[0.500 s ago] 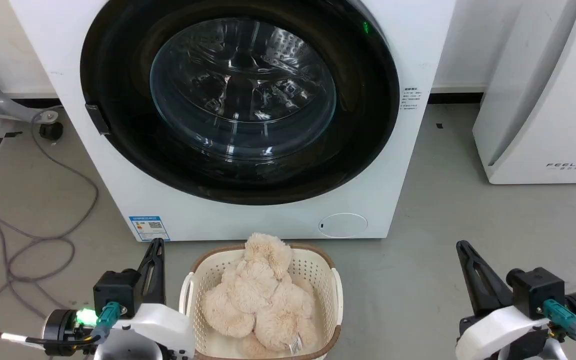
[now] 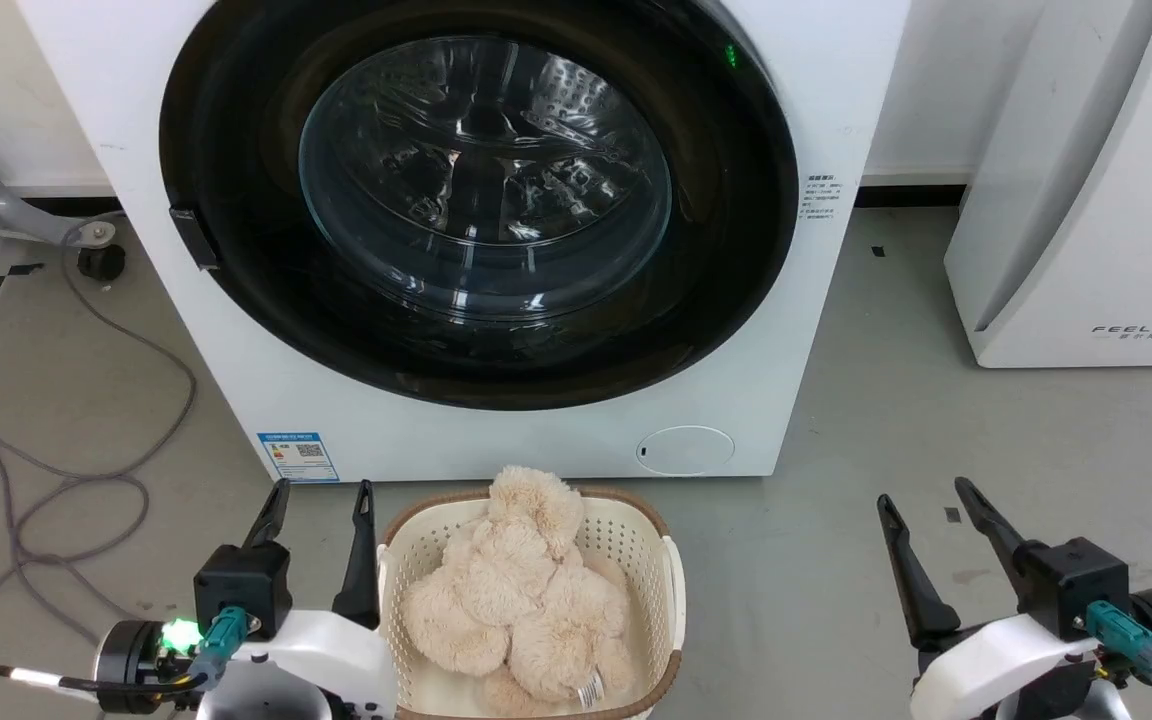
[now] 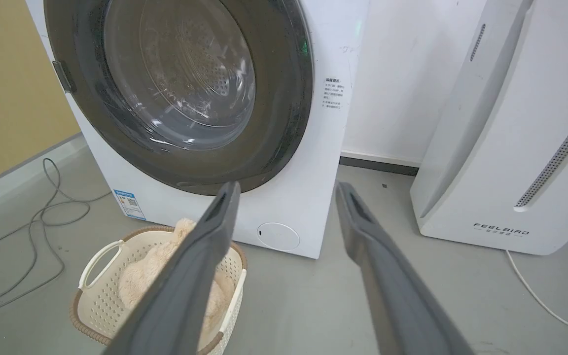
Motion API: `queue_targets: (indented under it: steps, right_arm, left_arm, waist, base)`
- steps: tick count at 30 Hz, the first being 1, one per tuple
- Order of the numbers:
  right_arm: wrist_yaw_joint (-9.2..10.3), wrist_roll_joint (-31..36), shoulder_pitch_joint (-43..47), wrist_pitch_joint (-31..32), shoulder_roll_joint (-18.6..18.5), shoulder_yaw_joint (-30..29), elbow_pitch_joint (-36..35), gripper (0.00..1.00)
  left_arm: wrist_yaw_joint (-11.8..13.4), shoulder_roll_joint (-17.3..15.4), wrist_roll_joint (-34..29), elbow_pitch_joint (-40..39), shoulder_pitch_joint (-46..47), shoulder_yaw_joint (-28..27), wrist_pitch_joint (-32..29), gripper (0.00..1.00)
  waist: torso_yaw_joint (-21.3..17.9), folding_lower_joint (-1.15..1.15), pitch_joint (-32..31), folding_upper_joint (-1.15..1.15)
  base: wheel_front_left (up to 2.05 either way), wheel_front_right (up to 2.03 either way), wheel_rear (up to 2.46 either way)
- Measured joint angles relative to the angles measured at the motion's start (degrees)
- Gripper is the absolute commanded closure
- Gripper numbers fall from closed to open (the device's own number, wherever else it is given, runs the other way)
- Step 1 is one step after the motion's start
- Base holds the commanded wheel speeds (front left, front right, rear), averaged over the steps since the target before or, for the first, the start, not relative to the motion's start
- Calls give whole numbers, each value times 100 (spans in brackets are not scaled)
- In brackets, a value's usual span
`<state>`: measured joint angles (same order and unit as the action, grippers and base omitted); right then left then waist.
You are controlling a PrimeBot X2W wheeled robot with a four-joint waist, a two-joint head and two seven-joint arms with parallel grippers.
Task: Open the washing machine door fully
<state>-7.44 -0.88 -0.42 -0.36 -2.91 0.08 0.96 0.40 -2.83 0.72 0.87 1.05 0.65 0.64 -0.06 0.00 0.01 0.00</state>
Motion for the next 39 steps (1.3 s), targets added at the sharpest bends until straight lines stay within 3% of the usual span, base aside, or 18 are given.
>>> queue_targets:
  steps: [1,15,27,39]
  right_arm:
    - [0,-12,0,-3,0,-4,10,100]
    - [0,-325,1,-151,0,-23,98,100]
    - [0,-1967,-44,-298,0,-45,143,100]
    - [0,-3487,-821,-278,-48,-354,425,100]
  left_arm:
    - [0,0,7,10,1,5,8,0]
    - [68,1,193,91,2,66,178,0]
    - [145,1,313,122,8,125,303,0]
    - [197,1,461,112,75,191,455,0]
  waist:
    - [-1,0,0,0]
    - [-9,0,5,0]
    - [-25,0,60,0]
    - [-59,0,262,0]
  base:
    - [0,0,0]
    - [0,0,0]
    - [0,0,0]
    - [0,0,0]
